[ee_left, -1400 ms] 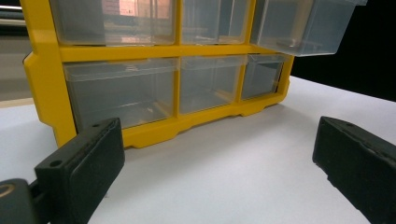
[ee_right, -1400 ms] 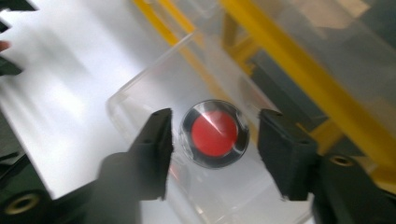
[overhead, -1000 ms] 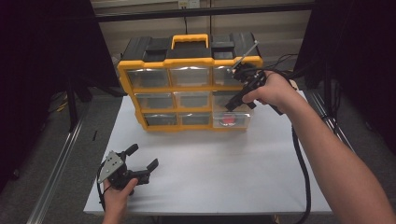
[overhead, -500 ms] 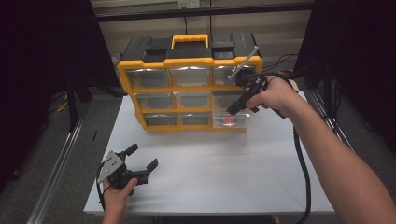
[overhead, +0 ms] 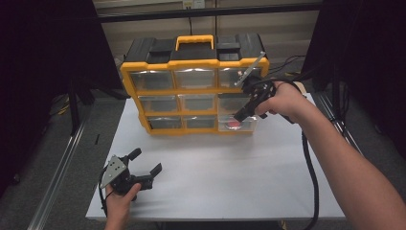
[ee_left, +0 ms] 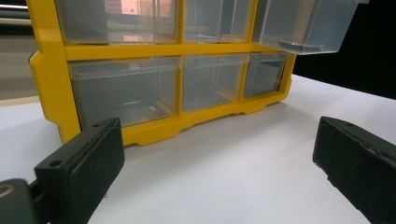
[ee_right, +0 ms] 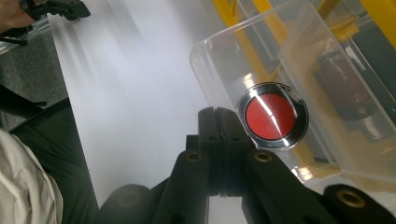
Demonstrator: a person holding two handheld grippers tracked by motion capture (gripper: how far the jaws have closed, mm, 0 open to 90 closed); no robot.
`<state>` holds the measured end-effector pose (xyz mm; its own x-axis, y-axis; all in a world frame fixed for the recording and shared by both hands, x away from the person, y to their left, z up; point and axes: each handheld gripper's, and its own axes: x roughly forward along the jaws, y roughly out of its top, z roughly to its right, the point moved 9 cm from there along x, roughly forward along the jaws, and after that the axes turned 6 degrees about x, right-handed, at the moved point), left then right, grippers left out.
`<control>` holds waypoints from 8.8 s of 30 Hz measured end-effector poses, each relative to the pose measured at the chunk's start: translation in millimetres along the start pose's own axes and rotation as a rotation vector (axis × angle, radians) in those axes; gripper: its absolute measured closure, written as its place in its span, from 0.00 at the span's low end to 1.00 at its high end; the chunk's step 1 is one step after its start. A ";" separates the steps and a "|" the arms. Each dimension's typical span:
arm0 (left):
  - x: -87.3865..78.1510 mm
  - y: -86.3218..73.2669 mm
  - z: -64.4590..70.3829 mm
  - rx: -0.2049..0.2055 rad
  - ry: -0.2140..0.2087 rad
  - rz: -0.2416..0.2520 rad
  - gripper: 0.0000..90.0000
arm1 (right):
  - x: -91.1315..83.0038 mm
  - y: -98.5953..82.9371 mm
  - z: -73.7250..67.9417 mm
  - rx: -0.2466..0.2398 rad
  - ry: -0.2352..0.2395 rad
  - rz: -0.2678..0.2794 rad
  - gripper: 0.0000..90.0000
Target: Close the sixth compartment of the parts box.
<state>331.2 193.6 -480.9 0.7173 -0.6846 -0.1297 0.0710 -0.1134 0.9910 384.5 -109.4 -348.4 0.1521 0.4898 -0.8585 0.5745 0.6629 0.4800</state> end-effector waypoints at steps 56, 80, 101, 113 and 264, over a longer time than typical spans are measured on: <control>1.5 -0.8 -0.9 -0.010 0.010 -0.003 0.02 | 15.6 -9.7 5.5 -0.089 -0.058 -0.036 1.00; 2.2 -0.8 -0.5 -0.011 0.007 -0.003 0.02 | 16.3 -3.9 10.6 -0.076 -0.082 -0.029 1.00; 3.5 -1.8 -0.5 -0.012 0.012 -0.007 0.02 | 14.9 -1.2 19.5 -0.082 -0.113 -0.029 1.00; 2.7 -1.4 0.3 -0.006 -0.006 -0.006 0.02 | 18.0 4.3 19.1 -0.091 -0.126 -0.022 1.00; -0.5 -6.0 -4.7 0.059 -0.007 -0.059 0.03 | 18.0 25.3 54.7 -0.106 -0.298 0.029 1.00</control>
<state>333.6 198.0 -486.6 0.7079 -0.6807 -0.1888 0.0724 -0.1959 0.9779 445.8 -114.9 -361.6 0.4045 0.3323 -0.8520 0.4822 0.7142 0.5074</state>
